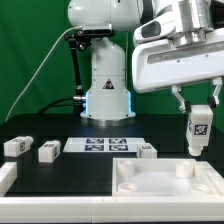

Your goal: Assemble one leg

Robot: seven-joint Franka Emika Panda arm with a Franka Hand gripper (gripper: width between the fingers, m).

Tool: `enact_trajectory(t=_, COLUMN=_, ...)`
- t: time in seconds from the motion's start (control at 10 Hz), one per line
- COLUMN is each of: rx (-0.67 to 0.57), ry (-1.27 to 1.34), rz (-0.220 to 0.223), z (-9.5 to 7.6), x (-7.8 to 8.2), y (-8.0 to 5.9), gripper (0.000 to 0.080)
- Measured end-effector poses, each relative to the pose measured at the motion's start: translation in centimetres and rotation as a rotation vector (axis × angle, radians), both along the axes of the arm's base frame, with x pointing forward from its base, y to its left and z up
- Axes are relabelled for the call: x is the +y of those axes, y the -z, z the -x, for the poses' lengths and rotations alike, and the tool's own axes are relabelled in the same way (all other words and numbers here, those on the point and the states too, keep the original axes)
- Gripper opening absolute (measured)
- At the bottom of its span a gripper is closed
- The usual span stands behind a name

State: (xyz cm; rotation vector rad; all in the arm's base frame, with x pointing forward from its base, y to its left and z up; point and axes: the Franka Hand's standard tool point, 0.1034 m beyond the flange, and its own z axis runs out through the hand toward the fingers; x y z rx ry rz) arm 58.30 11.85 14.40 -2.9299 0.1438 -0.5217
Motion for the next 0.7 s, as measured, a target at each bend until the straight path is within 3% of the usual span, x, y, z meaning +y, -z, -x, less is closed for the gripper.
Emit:
enact_trajectory(t=0.2, rx=-0.006, ry=-0.015, rz=0.003, z=-0.6, x=0.1, y=0.2, gripper=0.0294)
enact_trajectory(t=0.3, rx=-0.121, ry=-0.003, rz=0.009, z=-1.0, x=0.1, y=-0.2, gripper=0.0294)
enact_trajectory(t=0.4, rx=-0.161, ry=-0.002, rz=0.011, z=-0.4, x=0.6, y=0.5, gripper=0.0294)
enact_trajectory(t=0.5, rx=-0.166, ry=-0.024, rz=0.012, z=0.3, x=2.2, y=1.7, gripper=0.0294)
enact_trajectory(t=0.7, rx=-0.181, ry=-0.067, rz=0.037, z=-1.4, x=1.9, y=1.5, gripper=0.0294)
